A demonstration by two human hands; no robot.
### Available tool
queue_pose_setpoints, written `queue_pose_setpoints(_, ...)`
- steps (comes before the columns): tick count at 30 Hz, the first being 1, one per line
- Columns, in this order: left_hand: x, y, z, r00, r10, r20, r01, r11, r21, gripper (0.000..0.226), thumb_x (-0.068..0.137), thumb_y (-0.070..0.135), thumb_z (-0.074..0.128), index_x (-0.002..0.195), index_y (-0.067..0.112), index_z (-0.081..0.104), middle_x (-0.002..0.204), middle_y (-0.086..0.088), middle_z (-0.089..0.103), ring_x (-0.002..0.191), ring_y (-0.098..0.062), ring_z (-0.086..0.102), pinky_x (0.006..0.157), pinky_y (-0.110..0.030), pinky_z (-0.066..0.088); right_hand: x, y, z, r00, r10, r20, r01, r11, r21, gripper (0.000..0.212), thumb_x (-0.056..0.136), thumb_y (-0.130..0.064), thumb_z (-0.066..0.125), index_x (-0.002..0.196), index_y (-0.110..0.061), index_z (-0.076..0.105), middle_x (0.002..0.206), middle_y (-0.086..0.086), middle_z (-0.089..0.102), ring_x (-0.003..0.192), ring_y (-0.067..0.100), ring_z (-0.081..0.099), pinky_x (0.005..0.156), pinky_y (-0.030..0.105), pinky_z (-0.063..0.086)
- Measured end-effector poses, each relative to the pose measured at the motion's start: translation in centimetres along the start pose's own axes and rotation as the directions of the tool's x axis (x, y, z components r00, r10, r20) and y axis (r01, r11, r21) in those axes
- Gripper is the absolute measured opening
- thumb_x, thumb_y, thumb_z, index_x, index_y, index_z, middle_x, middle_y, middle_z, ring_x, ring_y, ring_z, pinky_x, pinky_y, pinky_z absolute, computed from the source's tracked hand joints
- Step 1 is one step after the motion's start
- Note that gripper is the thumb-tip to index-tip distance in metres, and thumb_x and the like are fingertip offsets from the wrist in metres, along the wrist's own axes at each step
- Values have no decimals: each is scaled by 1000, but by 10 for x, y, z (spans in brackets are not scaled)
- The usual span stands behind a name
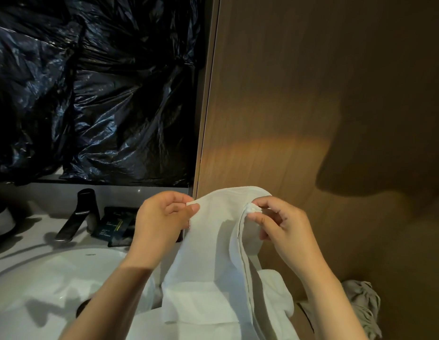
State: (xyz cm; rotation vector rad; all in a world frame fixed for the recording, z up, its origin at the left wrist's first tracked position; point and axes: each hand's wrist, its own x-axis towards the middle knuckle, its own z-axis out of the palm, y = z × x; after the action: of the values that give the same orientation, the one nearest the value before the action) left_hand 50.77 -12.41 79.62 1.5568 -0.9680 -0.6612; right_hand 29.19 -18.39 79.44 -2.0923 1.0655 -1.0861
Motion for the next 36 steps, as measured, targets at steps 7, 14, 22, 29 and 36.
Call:
queue_pose_setpoints(7,-2,17,7,981,-57,186,125,917,-379,14,86,4,67,99,6,71,91,-12,75,85,-23,73,66,-21,58,5,-25,1,986,-153,67,152,988,20,18,94,-21,61,104,-33,70,90,-26,63,84,11,64,64,13,50)
queue_pose_setpoints(14,-11,23,10,963,40,268,89,887,-452,17,82,1,68,99,2,71,89,-13,75,82,-23,73,62,-17,55,9,-33,13,989,-127,76,116,984,137,14,91,-20,67,93,-34,66,75,-7,65,67,17,63,60,30,57)
queue_pose_setpoints(22,-17,21,7,948,117,297,15,913,-407,19,85,9,66,103,12,71,92,-5,76,88,-18,72,75,-20,57,10,-29,19,992,-127,9,123,978,170,14,88,-17,69,93,-31,70,76,-8,65,67,17,62,61,35,56)
queue_pose_setpoints(29,-20,18,11,960,193,201,-125,942,-311,27,76,2,76,98,16,72,87,1,76,82,-12,72,72,-14,54,8,-28,19,994,-108,-34,112,984,138,13,86,-21,73,94,-32,71,78,-6,66,66,21,63,59,41,56)
queue_pose_setpoints(36,-17,11,0,958,249,141,-204,940,-272,26,77,7,75,98,22,72,89,3,75,83,-10,71,74,-15,54,-4,-4,-29,983,-92,-159,77,992,-95,15,88,-37,62,102,-42,67,102,-24,64,77,11,64,61,21,53)
